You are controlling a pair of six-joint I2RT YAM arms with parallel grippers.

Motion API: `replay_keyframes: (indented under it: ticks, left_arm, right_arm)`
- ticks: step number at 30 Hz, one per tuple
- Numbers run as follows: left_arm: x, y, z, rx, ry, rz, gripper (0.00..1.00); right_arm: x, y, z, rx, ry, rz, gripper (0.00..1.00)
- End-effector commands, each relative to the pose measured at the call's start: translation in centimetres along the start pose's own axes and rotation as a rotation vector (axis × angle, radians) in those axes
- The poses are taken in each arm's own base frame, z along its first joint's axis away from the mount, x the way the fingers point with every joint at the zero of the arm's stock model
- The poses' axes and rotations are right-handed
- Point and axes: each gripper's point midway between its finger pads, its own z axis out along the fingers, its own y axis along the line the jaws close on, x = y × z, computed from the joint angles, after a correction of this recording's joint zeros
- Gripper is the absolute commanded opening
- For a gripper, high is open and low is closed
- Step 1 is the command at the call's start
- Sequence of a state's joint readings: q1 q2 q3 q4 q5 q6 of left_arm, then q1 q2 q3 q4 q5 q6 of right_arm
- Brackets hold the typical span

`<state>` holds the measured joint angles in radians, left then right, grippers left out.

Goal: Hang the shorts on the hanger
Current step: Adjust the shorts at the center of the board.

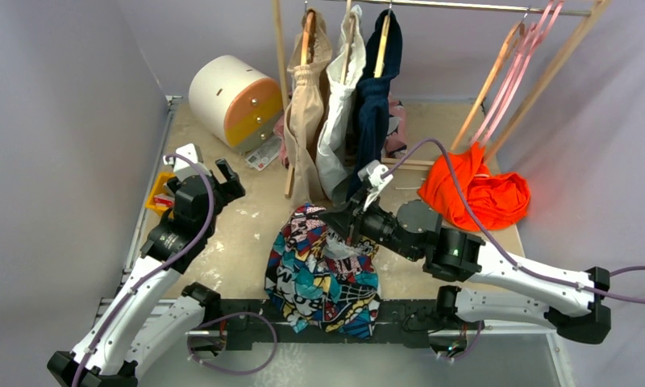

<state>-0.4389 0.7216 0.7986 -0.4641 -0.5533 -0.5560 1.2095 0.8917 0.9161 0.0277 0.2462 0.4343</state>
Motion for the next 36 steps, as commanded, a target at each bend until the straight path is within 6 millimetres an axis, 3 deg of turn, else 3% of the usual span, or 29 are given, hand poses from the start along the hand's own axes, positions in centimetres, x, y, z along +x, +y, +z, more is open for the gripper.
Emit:
replay_keyframes:
  ticks: [1,5,7,9,16,21,23,25,27,32,36]
  left_arm:
    - [-1.0,-0.3,-0.1,0.014,-0.040,-0.012,0.86]
    - [-1.3,0.0,-0.3,0.006,-0.053,-0.019,0.86]
    - [-1.6,0.2,-0.5,-0.001,-0.061,-0.024,0.86]
    - [-1.8,0.4,-0.7,-0.009,-0.071,-0.028,0.86]
    - [-2.4,1.2,-1.0,-0.041,-0.101,-0.042,0.85]
    - [-2.3,1.3,-1.0,-0.048,-0.102,-0.041,0.85]
    - [-2.4,1.3,-1.0,-0.049,-0.103,-0.042,0.85]
    - [-2.4,1.3,-1.0,-0.049,-0.101,-0.041,0.85]
    - [-2.4,1.3,-1.0,-0.047,-0.102,-0.041,0.85]
    - [-2.3,1.2,-1.0,-0.044,-0.098,-0.041,0.85]
    - [-2.2,1.1,-0.9,-0.039,-0.093,-0.039,0.85]
  right_arm:
    - [-7.5,1.5,-0.7,0.001,-0.159,-0.094,0.00]
    - [-13.0,3.8,-1.5,-0.036,-0.220,-0.191,0.00]
    - [-13.3,4.3,-1.2,-0.052,-0.218,-0.210,0.00]
    - [-11.4,3.9,-0.1,-0.042,-0.173,-0.213,0.00]
    - [-1.6,1.0,2.8,-0.003,0.005,-0.130,0.00]
    - [2.9,0.0,3.7,0.014,0.143,-0.142,0.00]
    - [4.0,0.0,3.8,0.004,0.186,-0.152,0.11]
    - [4.8,0.1,3.7,-0.009,0.219,-0.159,0.32]
    - [4.8,-0.2,3.3,0.009,0.225,-0.159,0.46]
    - [4.0,-2.2,1.2,0.105,0.179,-0.118,0.56]
    - [6.8,-5.1,-0.9,0.222,0.224,-0.044,0.56]
